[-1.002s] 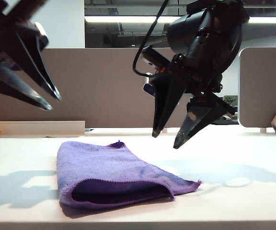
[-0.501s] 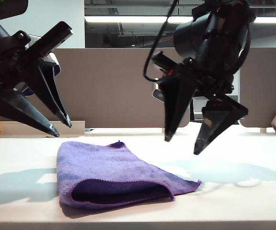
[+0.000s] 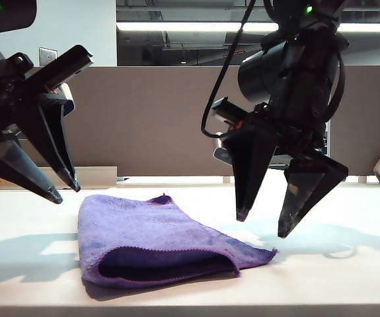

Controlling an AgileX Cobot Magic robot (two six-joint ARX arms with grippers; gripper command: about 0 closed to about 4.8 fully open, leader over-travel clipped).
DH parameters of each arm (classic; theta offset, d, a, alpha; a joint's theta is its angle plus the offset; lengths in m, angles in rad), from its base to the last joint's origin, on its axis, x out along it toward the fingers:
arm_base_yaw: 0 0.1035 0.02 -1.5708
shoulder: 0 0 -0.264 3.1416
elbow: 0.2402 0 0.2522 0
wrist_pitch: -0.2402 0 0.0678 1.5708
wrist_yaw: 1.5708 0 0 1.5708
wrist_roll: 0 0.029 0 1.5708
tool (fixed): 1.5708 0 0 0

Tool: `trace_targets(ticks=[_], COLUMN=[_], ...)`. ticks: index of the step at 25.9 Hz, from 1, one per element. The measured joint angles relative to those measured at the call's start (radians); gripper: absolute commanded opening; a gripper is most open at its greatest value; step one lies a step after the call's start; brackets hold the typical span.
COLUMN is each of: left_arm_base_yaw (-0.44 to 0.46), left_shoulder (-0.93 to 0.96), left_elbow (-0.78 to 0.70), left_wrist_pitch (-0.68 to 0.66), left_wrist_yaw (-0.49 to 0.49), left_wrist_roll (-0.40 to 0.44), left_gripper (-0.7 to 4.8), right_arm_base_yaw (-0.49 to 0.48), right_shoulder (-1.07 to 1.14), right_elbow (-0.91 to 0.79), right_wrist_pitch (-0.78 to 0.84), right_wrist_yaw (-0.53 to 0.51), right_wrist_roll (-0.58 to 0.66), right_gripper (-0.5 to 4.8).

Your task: Fold the bottom of the cloth upward, then fold it vertically to form a square shape.

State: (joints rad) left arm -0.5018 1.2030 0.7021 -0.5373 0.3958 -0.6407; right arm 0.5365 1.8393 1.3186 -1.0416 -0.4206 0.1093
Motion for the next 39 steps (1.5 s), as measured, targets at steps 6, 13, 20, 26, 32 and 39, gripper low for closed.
trace_targets(ticks=[6,13,20,26,32,39], left_arm_base_yaw=[0.0,0.0,0.0,-0.002,-0.003,-0.003], left_shoulder=[0.0,0.001,0.001,0.001,0.001,0.001], left_elbow=[0.0,0.0,0.0,-0.047,-0.115,-0.117], left_wrist_pitch=[-0.001,-0.002,-0.002,0.001,0.058,0.118], left_wrist_yaw=[0.0,0.001,0.005,0.013,0.097,0.125], left_wrist_roll=[0.004,0.005,0.005,0.005,-0.027,-0.066], left_gripper=[0.9,0.9,0.89,0.9,1.02,1.3], right_arm_base_yaw=[0.0,0.001,0.003,0.007,0.007,0.007], right_shoulder=[0.01,0.054,0.064,0.082,0.083,0.083], right_elbow=[0.0,0.0,0.0,0.0,0.0,0.0], right_wrist_pitch=[0.019,0.027,0.054,0.053,0.053,0.053], right_wrist_yaw=[-0.021,-0.089,-0.131,-0.159,-0.159,-0.159], right_wrist_roll=[-0.003,-0.003,-0.003,-0.003,-0.003,-0.003], right_gripper=[2.75,2.75,2.75,2.74,2.71,2.71])
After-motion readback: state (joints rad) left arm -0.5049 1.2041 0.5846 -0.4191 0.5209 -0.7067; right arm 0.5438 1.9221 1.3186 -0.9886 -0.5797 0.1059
